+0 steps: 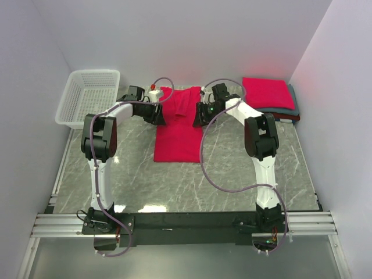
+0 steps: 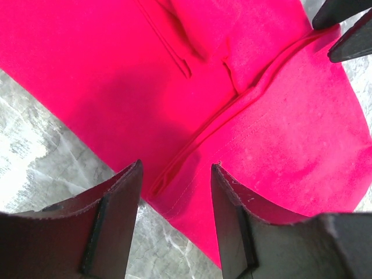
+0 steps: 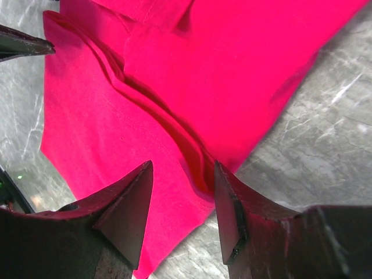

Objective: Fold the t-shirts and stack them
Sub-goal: Fold the tshirt

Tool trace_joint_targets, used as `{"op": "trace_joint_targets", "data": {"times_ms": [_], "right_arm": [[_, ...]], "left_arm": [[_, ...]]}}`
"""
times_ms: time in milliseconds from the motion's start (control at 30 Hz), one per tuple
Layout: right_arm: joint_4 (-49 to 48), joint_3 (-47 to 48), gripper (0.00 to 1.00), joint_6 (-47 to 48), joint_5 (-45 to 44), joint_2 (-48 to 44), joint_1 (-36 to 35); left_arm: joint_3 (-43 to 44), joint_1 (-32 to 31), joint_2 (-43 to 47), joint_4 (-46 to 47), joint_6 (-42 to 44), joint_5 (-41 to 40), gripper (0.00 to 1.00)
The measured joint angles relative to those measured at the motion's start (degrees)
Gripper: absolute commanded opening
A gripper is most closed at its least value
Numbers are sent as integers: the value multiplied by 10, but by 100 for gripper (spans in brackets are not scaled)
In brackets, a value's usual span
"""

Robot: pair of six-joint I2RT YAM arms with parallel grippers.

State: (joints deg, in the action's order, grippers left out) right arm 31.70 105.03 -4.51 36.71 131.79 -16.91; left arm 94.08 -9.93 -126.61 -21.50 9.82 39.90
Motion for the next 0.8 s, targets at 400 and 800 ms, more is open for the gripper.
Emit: {"op": "trace_joint_targets", "data": {"times_ms": [400,800], "right_arm": [[9,7,57,12,-29,8,-6],[-8,-9,58,14,-75,-5,-12]], "left_arm": [[0,-4,0,-7,0,-23,55],[0,-6,-1,-19,0,-23,54]]}}
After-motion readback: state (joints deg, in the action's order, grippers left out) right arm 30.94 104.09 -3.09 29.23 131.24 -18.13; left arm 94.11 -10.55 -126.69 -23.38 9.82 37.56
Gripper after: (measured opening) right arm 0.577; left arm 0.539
